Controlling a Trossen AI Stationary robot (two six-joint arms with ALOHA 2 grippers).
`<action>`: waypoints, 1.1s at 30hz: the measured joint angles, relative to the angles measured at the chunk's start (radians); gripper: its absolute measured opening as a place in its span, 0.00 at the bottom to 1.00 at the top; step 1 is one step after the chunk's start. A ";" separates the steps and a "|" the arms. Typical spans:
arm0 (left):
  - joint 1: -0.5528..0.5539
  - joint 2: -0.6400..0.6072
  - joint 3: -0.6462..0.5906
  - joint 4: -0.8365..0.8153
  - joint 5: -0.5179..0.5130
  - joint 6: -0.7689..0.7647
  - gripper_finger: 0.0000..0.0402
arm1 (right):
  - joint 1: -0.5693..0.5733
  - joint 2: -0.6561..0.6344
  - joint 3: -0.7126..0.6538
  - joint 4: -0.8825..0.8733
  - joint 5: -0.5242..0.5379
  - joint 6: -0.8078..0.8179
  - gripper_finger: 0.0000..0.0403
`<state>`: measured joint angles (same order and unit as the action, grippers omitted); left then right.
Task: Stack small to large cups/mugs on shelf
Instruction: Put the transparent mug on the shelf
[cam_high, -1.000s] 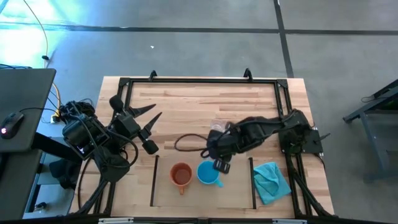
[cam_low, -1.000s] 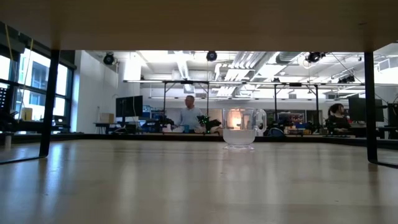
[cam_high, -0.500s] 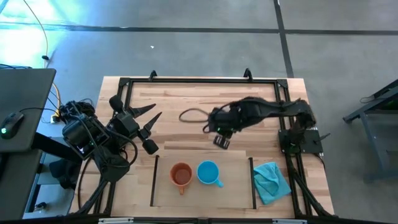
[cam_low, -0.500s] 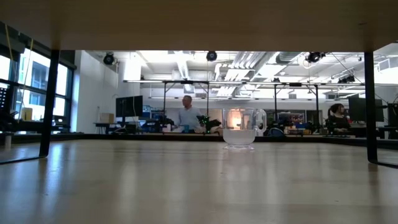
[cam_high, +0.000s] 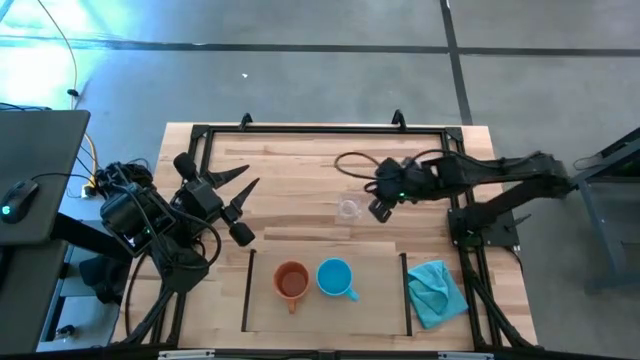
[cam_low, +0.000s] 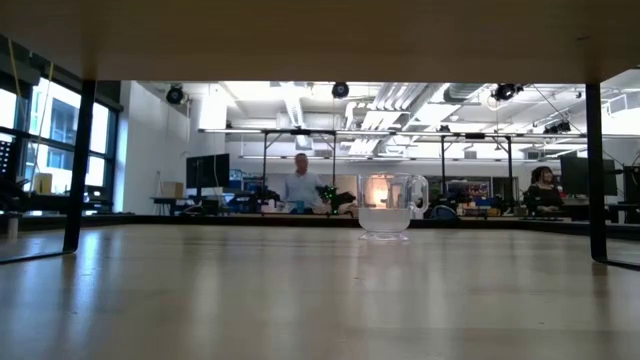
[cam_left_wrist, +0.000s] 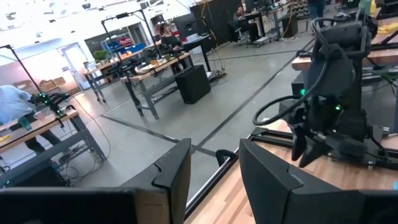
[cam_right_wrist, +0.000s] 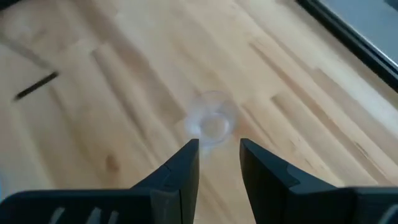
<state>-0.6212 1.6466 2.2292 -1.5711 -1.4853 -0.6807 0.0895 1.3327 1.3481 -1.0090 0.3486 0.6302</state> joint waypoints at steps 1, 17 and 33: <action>0.000 0.000 0.000 0.000 0.000 0.000 0.31 | -0.006 -0.028 -0.039 0.017 0.014 0.021 0.27; 0.000 0.000 0.000 0.000 -0.029 -0.076 0.31 | -0.105 -0.053 -0.339 0.220 -0.054 0.097 0.27; 0.000 0.007 0.000 0.000 -0.026 -0.089 0.31 | -0.127 -0.003 -0.411 0.370 -0.330 0.094 0.27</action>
<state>-0.6212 1.6539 2.2295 -1.5711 -1.5108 -0.7700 -0.0372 1.3300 0.9373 -0.6391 0.0184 0.7237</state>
